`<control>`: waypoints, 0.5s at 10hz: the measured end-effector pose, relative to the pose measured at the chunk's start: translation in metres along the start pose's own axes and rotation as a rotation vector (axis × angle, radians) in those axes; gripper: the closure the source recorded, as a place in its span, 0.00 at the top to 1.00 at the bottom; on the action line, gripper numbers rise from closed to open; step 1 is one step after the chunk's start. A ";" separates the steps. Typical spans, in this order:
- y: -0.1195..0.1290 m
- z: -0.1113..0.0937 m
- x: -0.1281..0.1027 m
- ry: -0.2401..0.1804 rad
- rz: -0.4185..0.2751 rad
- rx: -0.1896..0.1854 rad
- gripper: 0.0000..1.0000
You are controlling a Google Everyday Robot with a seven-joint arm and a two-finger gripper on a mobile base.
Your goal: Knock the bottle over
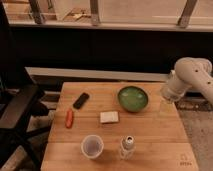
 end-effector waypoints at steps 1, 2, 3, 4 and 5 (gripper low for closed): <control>0.000 0.000 0.000 0.000 0.000 0.000 0.80; 0.000 0.001 0.000 0.000 -0.001 -0.003 0.80; 0.000 0.001 0.000 0.000 -0.001 -0.003 0.80; 0.000 0.001 0.000 0.000 0.001 -0.002 0.80; 0.000 0.001 0.000 0.000 0.001 -0.002 0.80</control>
